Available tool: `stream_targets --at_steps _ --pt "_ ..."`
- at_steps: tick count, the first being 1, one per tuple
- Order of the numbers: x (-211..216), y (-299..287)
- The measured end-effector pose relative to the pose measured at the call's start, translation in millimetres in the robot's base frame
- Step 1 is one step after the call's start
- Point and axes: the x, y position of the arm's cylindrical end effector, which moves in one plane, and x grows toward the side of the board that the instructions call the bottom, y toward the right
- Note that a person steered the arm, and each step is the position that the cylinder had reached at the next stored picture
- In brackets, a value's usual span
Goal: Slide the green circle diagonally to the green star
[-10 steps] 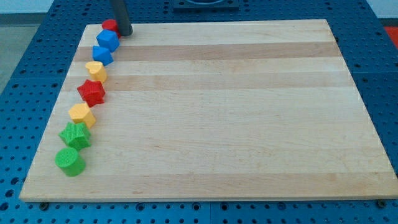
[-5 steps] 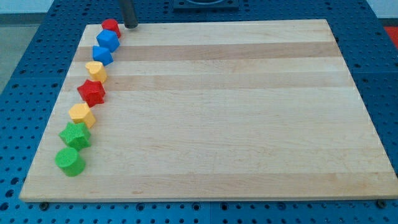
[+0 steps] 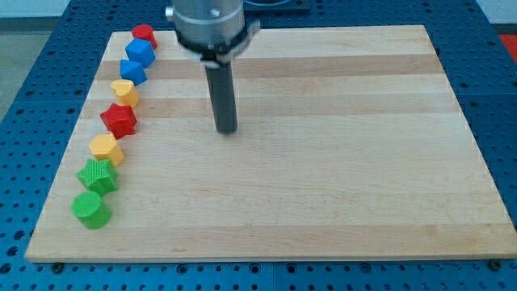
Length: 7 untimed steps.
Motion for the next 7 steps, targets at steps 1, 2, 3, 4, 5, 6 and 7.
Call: stream_targets --at_steps 1,2,3,4,5,6,7 --pt "71.0 0.0" --pt "152.5 0.0" --pt "163.2 -0.4" --pt "163.0 -10.1" --pt "162.8 -27.4" --pt "162.8 -27.4" --pt "163.5 -31.2"
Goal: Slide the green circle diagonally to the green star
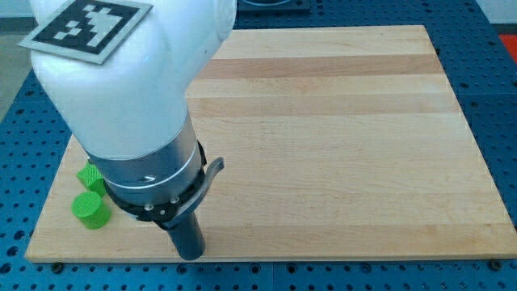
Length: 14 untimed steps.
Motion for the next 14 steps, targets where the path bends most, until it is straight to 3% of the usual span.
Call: stream_targets --at_steps 5,9,14 --pt "-2.6 -205.5" --pt "-34.4 -178.7" --pt "-61.8 -98.0"
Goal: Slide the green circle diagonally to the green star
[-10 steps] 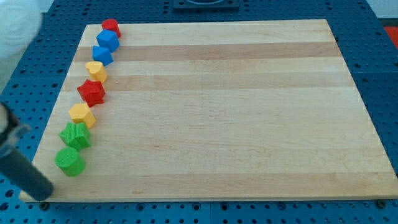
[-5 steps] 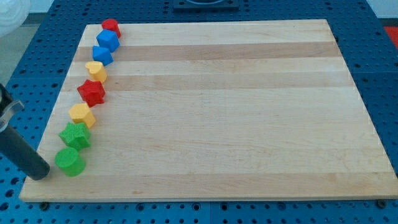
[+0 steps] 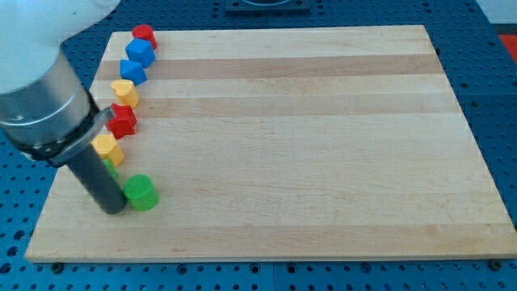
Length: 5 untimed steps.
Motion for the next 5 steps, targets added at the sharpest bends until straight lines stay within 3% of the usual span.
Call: stream_targets --at_steps 3,5 --pt "-41.9 123.8" --pt "-69.5 171.5"
